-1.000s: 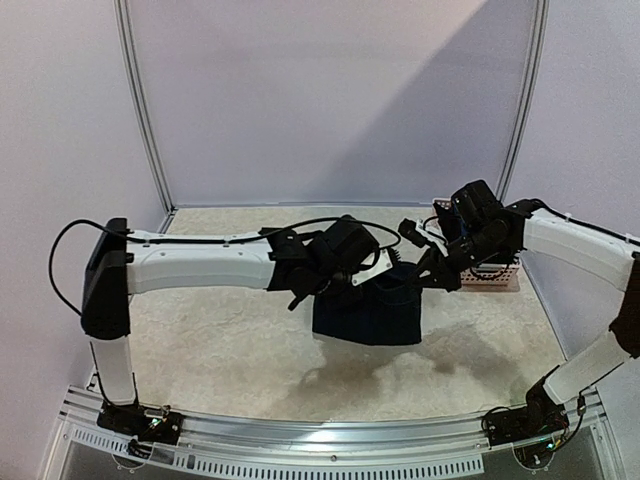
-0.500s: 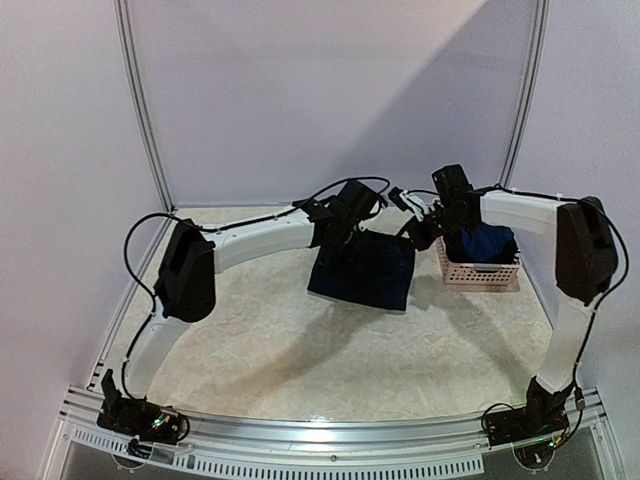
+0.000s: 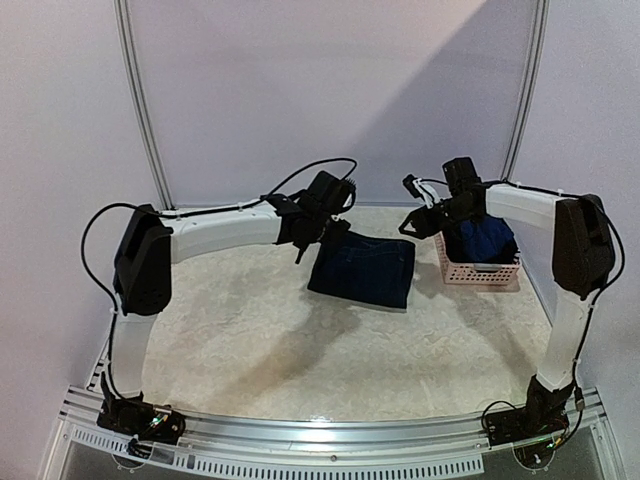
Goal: Fold and stack the mixed laundry pile
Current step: Fold the rectangle-folded shorts at the center of the board, then move the square-folded shorts to the center of the board.
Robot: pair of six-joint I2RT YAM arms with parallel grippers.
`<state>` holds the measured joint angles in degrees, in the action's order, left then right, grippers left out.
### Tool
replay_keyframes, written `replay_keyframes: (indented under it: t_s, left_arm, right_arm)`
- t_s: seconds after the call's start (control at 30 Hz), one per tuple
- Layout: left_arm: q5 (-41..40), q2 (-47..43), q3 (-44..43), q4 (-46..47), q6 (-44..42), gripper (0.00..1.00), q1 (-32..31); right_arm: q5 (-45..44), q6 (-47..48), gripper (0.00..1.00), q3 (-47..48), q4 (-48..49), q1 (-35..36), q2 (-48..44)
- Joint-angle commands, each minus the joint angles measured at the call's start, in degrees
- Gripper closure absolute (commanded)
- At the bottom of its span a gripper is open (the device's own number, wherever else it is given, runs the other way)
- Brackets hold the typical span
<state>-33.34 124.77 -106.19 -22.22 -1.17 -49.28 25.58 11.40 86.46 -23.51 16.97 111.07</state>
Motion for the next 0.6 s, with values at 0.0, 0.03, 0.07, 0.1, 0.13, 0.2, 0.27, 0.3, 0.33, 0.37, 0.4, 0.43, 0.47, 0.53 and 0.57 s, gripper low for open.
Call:
replay_keyframes:
  t_s: [0.0,0.03,0.07,0.1,0.13,0.2,0.27,0.3,0.33,0.37,0.4,0.43,0.47,0.53,0.57]
  left_arm:
    - [11.28,-2.91,4.18,-3.25,7.93,0.35,0.35]
    - [12.94,-3.14,4.86,-4.33,9.25,0.35,0.67]
    - [14.69,-3.43,5.66,-5.02,11.06,0.35,1.17]
    - [16.35,-3.91,6.92,-5.17,12.97,0.35,1.77]
    - [18.41,-4.49,8.31,-4.96,14.64,0.35,2.51]
    - [22.11,-5.67,12.23,-2.53,17.56,0.35,4.09]
    - [25.54,-6.30,14.65,-0.25,19.62,0.35,5.76]
    - [28.72,-6.06,15.21,0.54,20.53,0.34,6.62]
    - [31.31,-5.51,15.29,0.92,21.21,0.34,7.55]
    - [33.72,-4.71,15.13,1.07,21.51,0.34,8.07]
    - [35.87,-3.69,14.68,0.92,21.58,0.35,8.40]
    - [37.21,-2.68,14.16,0.49,21.52,0.35,8.55]
    - [37.95,-1.84,13.78,0.24,21.27,0.35,8.58]
    - [39.17,-0.53,13.56,0.08,21.28,0.36,8.58]
    - [39.84,-0.08,13.60,0.19,21.29,0.37,8.56]
  right_arm:
    - [5.25,0.82,0.46,-5.40,-1.71,2.84,-4.23]
    - [5.45,1.08,0.46,-5.99,-2.49,3.39,-4.14]
    - [5.60,1.57,0.46,-6.18,-3.71,3.98,-3.87]
    - [5.42,2.06,0.46,-6.13,-5.05,4.60,-3.36]
    - [5.24,2.96,0.46,-6.05,-6.21,5.02,-2.93]
    - [5.13,3.65,0.45,-6.46,-7.69,5.70,-1.76]
    - [5.01,3.92,0.45,-6.92,-8.44,6.25,-1.07]
    - [4.90,4.04,0.45,-7.11,-8.75,6.59,-0.73]
    - [4.68,4.19,0.45,-7.17,-9.14,6.91,-0.26]
    - [4.22,4.53,0.45,-7.10,-9.40,7.26,0.15]
    - [3.68,4.73,0.45,-7.01,-9.63,7.50,0.96]
    - [3.13,4.91,0.45,-6.86,-9.76,7.86,1.62]
    - [2.63,4.98,0.45,-6.64,-9.89,8.04,1.94]
    - [1.81,4.95,0.45,-5.87,-10.63,8.31,3.45]
    - [1.68,4.95,0.45,-5.38,-11.21,8.38,4.22]
